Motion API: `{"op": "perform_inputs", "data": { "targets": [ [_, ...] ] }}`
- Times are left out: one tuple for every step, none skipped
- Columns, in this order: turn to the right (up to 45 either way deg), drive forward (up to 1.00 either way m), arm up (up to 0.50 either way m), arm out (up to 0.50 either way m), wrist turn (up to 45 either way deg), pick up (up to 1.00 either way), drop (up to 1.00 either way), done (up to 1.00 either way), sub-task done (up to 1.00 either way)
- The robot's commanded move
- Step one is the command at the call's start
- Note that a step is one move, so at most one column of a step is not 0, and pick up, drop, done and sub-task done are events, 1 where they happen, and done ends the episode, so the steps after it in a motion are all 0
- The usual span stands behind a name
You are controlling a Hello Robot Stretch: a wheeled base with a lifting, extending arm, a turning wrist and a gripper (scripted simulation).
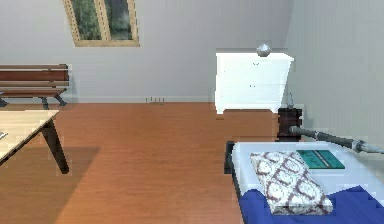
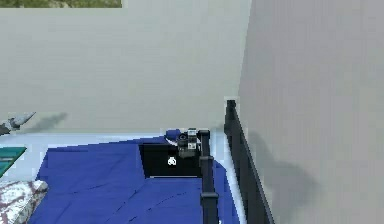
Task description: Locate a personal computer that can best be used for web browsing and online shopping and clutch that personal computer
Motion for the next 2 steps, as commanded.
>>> {"op": "perform_inputs", "data": {
  "targets": [
    [0.0,0.0,0.1,0.0,0.0,0.0,0.0,0.0,0.0],
    [0.0,0.0,0.0,0.0,0.0,0.0,0.0,1.0,0.0]
  ]
}}
